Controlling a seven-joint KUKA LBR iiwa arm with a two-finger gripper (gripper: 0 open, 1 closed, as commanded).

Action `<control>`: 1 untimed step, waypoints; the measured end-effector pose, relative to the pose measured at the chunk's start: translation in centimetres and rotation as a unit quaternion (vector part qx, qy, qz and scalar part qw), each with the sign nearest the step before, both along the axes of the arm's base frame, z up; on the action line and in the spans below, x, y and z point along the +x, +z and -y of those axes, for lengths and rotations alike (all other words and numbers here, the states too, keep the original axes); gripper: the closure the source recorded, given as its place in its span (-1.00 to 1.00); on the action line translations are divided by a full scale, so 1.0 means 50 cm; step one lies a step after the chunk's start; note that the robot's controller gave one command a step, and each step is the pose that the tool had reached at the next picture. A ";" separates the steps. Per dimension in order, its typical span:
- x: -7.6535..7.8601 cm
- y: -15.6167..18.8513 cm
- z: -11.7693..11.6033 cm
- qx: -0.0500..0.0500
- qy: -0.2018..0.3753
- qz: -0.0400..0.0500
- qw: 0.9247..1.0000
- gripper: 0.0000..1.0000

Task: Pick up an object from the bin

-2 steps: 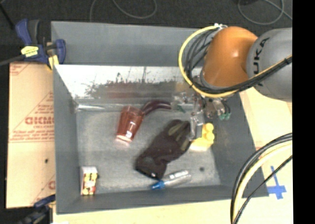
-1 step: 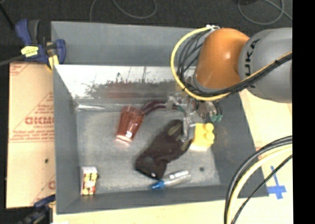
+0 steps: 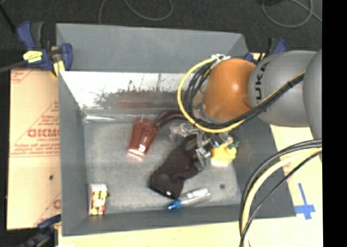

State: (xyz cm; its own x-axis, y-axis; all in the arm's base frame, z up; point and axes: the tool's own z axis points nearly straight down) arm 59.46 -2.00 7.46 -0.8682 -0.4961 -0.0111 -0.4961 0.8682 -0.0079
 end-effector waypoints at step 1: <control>0.006 -0.026 -0.006 0.000 0.010 0.009 1.000 1.00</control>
Offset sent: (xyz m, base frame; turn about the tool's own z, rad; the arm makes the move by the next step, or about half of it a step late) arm 0.0000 0.0000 0.0000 0.0000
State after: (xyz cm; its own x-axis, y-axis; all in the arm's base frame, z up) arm 59.77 -1.70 6.18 -0.8578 -0.5132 -0.0271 -0.5129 0.8583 -0.0163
